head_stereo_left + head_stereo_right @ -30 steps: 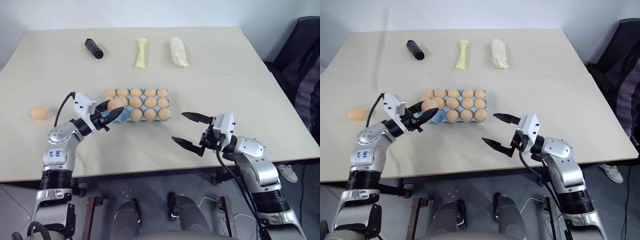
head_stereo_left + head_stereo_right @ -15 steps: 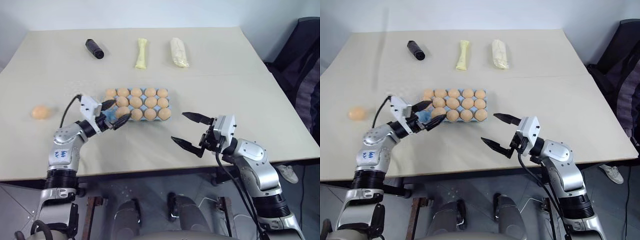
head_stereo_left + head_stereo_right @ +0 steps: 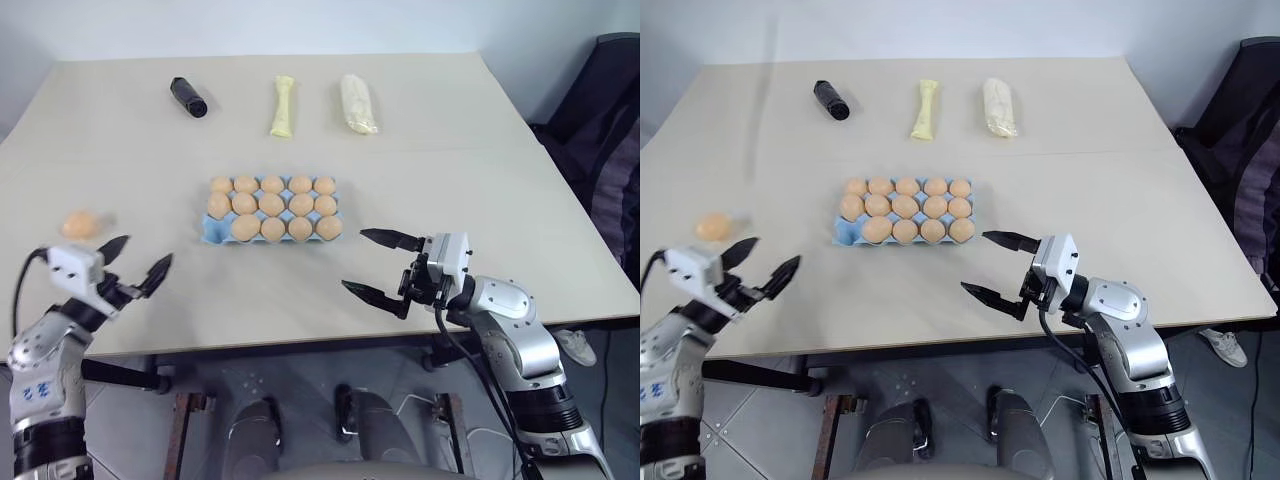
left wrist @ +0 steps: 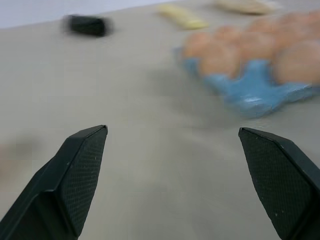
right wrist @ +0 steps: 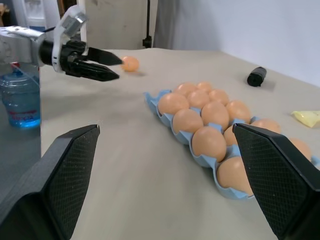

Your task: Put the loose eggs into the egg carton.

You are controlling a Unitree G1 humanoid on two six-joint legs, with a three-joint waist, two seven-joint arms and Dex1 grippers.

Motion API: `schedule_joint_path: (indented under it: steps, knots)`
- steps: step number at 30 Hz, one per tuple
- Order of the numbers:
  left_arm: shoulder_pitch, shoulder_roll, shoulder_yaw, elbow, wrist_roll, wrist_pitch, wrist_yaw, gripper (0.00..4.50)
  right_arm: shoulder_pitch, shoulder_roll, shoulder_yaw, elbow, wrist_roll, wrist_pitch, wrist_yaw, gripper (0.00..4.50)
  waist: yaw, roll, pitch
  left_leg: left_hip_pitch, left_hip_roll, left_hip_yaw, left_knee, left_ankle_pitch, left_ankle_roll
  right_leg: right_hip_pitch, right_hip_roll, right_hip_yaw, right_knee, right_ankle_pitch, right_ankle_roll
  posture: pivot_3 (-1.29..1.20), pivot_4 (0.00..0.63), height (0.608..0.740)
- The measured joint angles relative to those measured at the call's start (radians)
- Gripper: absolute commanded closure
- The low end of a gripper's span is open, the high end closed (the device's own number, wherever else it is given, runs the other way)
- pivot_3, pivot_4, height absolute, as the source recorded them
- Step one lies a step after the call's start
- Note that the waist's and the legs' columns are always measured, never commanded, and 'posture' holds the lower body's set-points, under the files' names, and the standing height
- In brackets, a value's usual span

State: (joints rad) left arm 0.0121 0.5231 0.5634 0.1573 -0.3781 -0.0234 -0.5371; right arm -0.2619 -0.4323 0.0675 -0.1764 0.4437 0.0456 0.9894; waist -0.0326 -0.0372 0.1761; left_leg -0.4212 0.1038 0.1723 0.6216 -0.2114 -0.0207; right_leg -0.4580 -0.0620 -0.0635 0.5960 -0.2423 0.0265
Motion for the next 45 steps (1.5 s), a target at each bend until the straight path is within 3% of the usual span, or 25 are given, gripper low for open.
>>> schedule_joint_path:
  steps: [4, 10, 12, 13, 14, 15, 16, 17, 18, 26, 35, 45]
  knots:
    - [0.061, -0.092, 0.065, -0.020, -0.015, 0.005, 0.133, 0.02, -0.017, 0.005, 0.003, 0.010, 0.010, 0.000, 0.014, 0.00, 0.005, -0.001, -0.001, -0.001, 0.000, -0.001, 0.000, 0.000, 0.000, 0.000, 0.000, -0.001, -0.002, 0.000, 0.000, 0.00, 0.150, 0.740]
    - [0.063, -0.141, 0.101, -0.055, -0.061, 0.050, 0.255, 0.02, -0.023, 0.005, 0.003, 0.022, 0.010, 0.000, 0.029, 0.00, 0.003, -0.002, -0.001, -0.002, 0.002, -0.001, 0.000, 0.000, 0.001, 0.003, 0.003, -0.002, -0.010, 0.004, 0.001, 0.00, 0.150, 0.740]
    - [0.041, -0.142, 0.101, -0.062, -0.070, 0.059, 0.272, 0.02, -0.024, 0.005, 0.003, 0.022, 0.009, -0.001, 0.030, 0.00, 0.002, -0.002, -0.001, -0.002, 0.007, -0.001, -0.002, -0.001, 0.001, 0.008, 0.015, -0.004, -0.023, 0.010, 0.001, 0.00, 0.150, 0.740]
    - [0.030, -0.140, 0.100, -0.062, -0.071, 0.063, 0.278, 0.02, -0.026, 0.006, 0.003, 0.023, 0.009, -0.001, 0.031, 0.00, 0.002, 0.000, 0.000, -0.004, 0.013, -0.002, -0.002, -0.001, 0.000, 0.012, 0.022, -0.005, -0.036, 0.017, 0.000, 0.00, 0.150, 0.740]
    - [0.019, -0.131, 0.100, -0.059, -0.071, 0.069, 0.284, 0.02, -0.029, 0.007, 0.003, 0.023, 0.008, -0.003, 0.031, 0.00, 0.001, 0.006, -0.003, -0.012, 0.024, -0.004, -0.007, -0.001, 0.000, 0.016, 0.035, -0.006, -0.063, 0.033, -0.001, 0.00, 0.150, 0.740]
    - [0.003, -0.123, 0.100, -0.051, -0.071, 0.073, 0.288, 0.02, -0.030, 0.007, 0.003, 0.023, 0.008, -0.004, 0.031, 0.00, 0.006, 0.008, -0.005, -0.017, 0.035, -0.004, -0.011, 0.001, 0.002, 0.016, 0.032, -0.008, -0.063, 0.039, -0.003, 0.00, 0.150, 0.740]
    - [-0.015, -0.120, 0.099, -0.038, -0.071, 0.076, 0.294, 0.02, -0.030, 0.008, 0.003, 0.025, 0.007, -0.003, 0.031, 0.00, 0.005, 0.005, -0.006, -0.013, 0.033, 0.001, -0.009, 0.002, 0.001, 0.010, 0.022, -0.005, -0.046, 0.036, 0.000, 0.00, 0.150, 0.740]
    - [-0.031, -0.119, 0.099, -0.022, -0.071, 0.076, 0.302, 0.02, -0.030, 0.010, 0.003, 0.026, 0.006, -0.004, 0.031, 0.00, 0.005, 0.000, -0.007, -0.003, 0.018, 0.008, -0.007, -0.002, -0.003, 0.007, 0.020, -0.005, -0.035, 0.026, 0.009, 0.00, 0.150, 0.740]
    - [-0.045, -0.116, 0.098, -0.012, -0.068, 0.077, 0.315, 0.02, -0.032, 0.010, 0.003, 0.027, 0.006, -0.005, 0.030, 0.00, 0.005, -0.001, -0.006, 0.003, 0.013, 0.010, -0.007, -0.005, -0.005, 0.007, 0.019, -0.004, -0.028, 0.018, 0.007, 0.00, 0.150, 0.740]
    - [-0.189, -0.079, 0.081, 0.103, -0.023, 0.078, 0.427, 0.02, -0.024, 0.010, 0.001, 0.027, 0.001, -0.006, 0.020, 0.00, 0.005, -0.004, -0.008, 0.006, 0.012, 0.006, -0.006, -0.008, -0.013, -0.004, 0.019, -0.003, 0.001, 0.007, 0.002, 0.00, 0.150, 0.740]
    - [-0.519, 0.022, 0.005, 0.434, 0.100, 0.024, 0.540, 0.02, -0.027, 0.016, 0.005, 0.026, -0.006, -0.005, 0.017, 0.00, 0.001, -0.005, -0.009, 0.010, 0.012, 0.001, 0.002, -0.006, -0.017, 0.000, 0.020, -0.004, 0.008, 0.005, -0.004, 0.00, 0.150, 0.740]
    - [-0.628, 0.078, -0.031, 0.685, 0.164, -0.042, 0.648, 0.02, 0.000, 0.017, 0.004, 0.024, -0.017, -0.005, -0.011, 0.00, 0.003, -0.005, -0.009, 0.013, 0.013, 0.003, -0.001, -0.009, -0.022, -0.004, 0.022, -0.003, 0.016, 0.002, -0.006, 0.00, 0.150, 0.740]
